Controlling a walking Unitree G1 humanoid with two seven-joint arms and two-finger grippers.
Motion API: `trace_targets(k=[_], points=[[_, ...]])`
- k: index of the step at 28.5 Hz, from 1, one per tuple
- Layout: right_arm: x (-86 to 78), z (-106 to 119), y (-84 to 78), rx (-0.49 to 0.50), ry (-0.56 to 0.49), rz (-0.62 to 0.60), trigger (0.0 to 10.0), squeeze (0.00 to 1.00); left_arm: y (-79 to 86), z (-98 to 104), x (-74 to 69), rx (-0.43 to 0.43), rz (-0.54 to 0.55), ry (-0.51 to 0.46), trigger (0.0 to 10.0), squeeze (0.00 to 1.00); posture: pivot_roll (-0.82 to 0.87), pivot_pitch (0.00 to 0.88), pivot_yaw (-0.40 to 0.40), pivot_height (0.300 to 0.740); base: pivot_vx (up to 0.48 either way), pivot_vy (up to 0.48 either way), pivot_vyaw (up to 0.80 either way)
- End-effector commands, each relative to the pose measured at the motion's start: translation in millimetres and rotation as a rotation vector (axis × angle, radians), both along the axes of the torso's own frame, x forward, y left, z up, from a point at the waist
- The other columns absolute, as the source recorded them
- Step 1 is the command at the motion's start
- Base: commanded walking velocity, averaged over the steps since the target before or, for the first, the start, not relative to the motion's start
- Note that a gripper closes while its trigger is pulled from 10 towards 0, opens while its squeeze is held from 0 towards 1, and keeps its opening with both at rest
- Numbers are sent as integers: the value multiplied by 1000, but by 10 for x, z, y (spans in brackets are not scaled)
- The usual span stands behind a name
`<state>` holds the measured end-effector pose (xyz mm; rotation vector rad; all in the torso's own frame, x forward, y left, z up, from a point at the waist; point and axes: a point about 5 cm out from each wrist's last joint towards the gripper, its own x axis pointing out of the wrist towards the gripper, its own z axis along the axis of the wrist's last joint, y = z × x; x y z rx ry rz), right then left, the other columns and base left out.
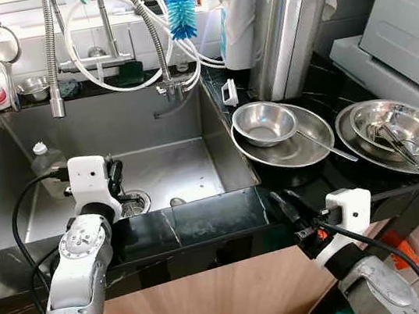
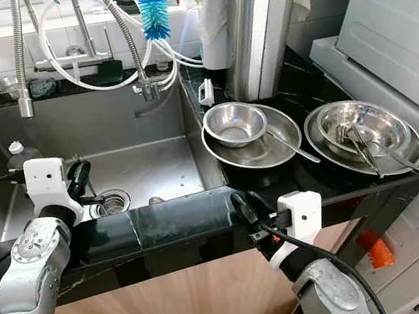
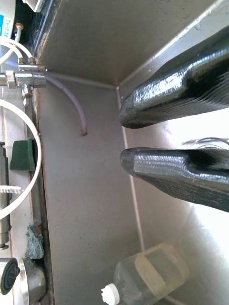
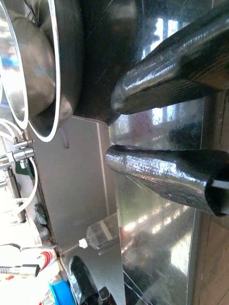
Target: Kitchen organization
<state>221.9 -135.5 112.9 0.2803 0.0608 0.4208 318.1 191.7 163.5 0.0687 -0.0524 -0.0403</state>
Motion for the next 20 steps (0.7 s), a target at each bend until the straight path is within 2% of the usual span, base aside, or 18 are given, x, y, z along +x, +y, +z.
trace_targets(k=[1,5,9,10,12,14,15,20], points=[[19,18,0,-23,-17,-9,10000,0,-22,-12,5,-4,-9,14,10000,1000,44,0,-35,740,0,0,0],[29,43,-17,-33,-32,-30,10000,0,-28,-24,1,-4,-10,18,10000,1000,42,0,-35,740,0,0,0],[91,113,-140,-90,-73,-153,10000,0,-38,-24,-2,-10,-10,18,10000,1000,41,0,-36,740,0,0,0],[91,113,-140,-90,-73,-153,10000,0,-38,-24,-2,-10,-10,18,10000,1000,41,0,-36,740,0,0,0],[164,199,-331,-135,-112,-307,10000,0,-38,-20,-2,-11,-7,16,10000,1000,37,0,-36,740,0,0,0],[181,237,-404,-154,-129,-358,10000,0,-34,-20,-1,-13,-4,15,10000,1000,36,0,-36,740,0,0,0],[179,246,-429,-162,-135,-368,10000,0,-32,-19,-2,-8,-1,14,10000,24,35,0,-37,740,0,0,0],[168,244,-424,-169,-137,-369,10000,0,-26,-18,-2,-14,4,12,10000,0,34,0,-37,740,0,0,0]])
